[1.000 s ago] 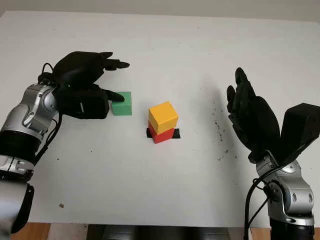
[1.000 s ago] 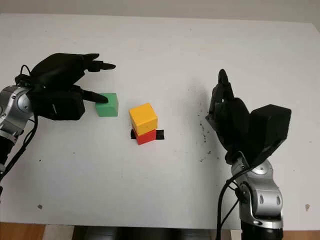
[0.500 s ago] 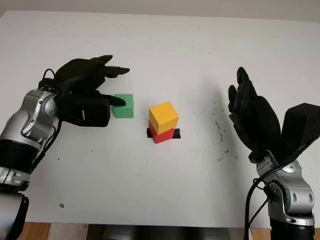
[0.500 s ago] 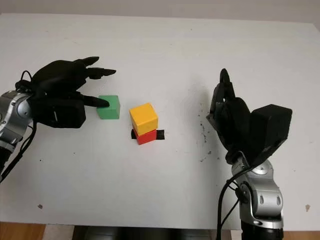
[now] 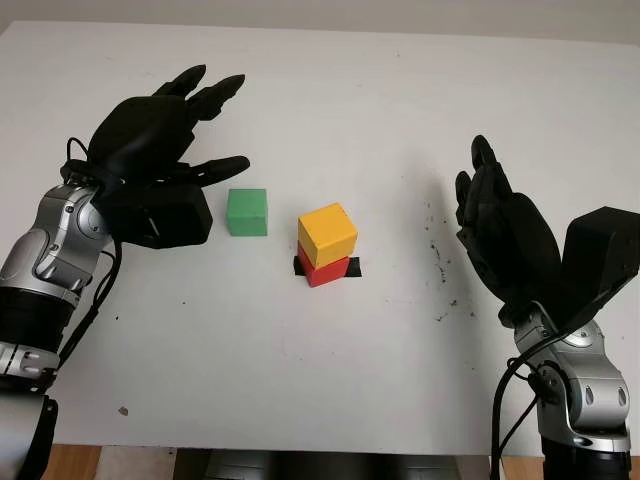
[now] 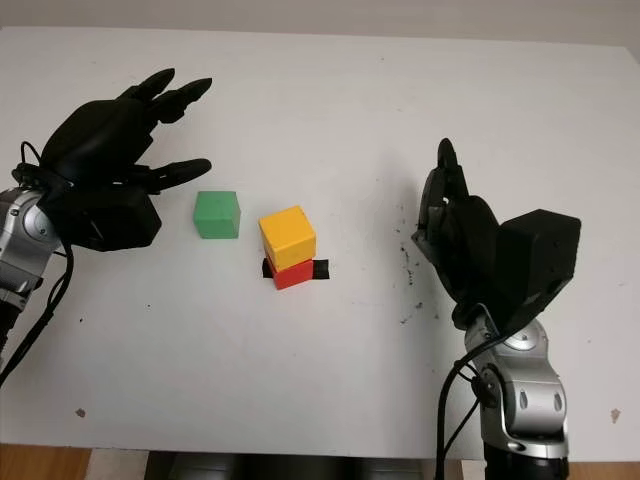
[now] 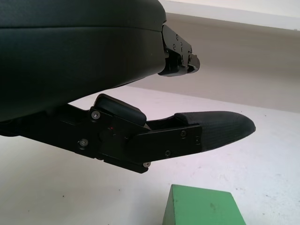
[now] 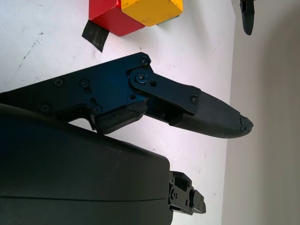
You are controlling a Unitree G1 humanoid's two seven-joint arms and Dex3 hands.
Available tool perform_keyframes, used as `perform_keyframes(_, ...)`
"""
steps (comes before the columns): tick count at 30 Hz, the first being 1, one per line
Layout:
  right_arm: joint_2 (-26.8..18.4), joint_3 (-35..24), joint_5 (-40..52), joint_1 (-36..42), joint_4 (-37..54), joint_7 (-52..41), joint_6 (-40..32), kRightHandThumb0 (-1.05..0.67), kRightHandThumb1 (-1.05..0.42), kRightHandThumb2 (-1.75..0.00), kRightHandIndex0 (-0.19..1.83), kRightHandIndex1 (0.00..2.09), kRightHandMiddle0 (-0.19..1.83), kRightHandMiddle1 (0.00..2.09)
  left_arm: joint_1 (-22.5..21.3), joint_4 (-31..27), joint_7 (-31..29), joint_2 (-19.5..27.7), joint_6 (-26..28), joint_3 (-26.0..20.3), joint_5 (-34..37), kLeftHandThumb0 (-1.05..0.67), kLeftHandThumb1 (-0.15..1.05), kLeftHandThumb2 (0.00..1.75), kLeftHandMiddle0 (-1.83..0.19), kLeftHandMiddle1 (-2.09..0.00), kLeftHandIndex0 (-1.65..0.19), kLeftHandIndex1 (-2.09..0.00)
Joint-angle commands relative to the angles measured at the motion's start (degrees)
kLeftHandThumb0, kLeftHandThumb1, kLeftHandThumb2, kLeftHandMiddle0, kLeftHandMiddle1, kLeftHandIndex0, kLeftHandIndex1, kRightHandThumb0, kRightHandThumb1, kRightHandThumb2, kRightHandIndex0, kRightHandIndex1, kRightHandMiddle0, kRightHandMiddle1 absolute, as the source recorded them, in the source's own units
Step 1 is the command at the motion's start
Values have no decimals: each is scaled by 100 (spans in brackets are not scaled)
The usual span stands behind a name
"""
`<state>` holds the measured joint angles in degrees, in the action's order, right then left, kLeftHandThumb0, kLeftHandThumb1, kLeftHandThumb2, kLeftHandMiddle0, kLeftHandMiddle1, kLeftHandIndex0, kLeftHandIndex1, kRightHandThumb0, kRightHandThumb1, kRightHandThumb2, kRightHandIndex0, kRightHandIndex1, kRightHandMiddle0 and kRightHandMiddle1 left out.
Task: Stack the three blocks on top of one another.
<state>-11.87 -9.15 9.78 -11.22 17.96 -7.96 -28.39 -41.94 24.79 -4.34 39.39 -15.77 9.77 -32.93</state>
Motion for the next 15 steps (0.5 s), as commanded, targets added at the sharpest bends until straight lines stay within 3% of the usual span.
perform_keyframes(1, -50, 26, -20, 83, 92, 1, 6, -79, -105, -81, -19, 0, -19, 0, 69, -93, -59, 93, -7, -43, 5, -92, 105, 63, -1, -5, -13, -4)
perform_keyframes(8, -32, 16, -15, 91, 130, 34, -23, -78, -105, -81, -19, 0, -19, 0, 180, -342, -539, 241, 80, 36, -96, -99, 105, 34, -2, -5, -19, -6)
perform_keyframes(15, -35, 31, -26, 91, 137, 45, -49, -77, -105, -81, -19, 0, -19, 0, 394, -760, -1056, 434, 52, 71, -189, -100, 105, 15, -3, -5, -19, -5)
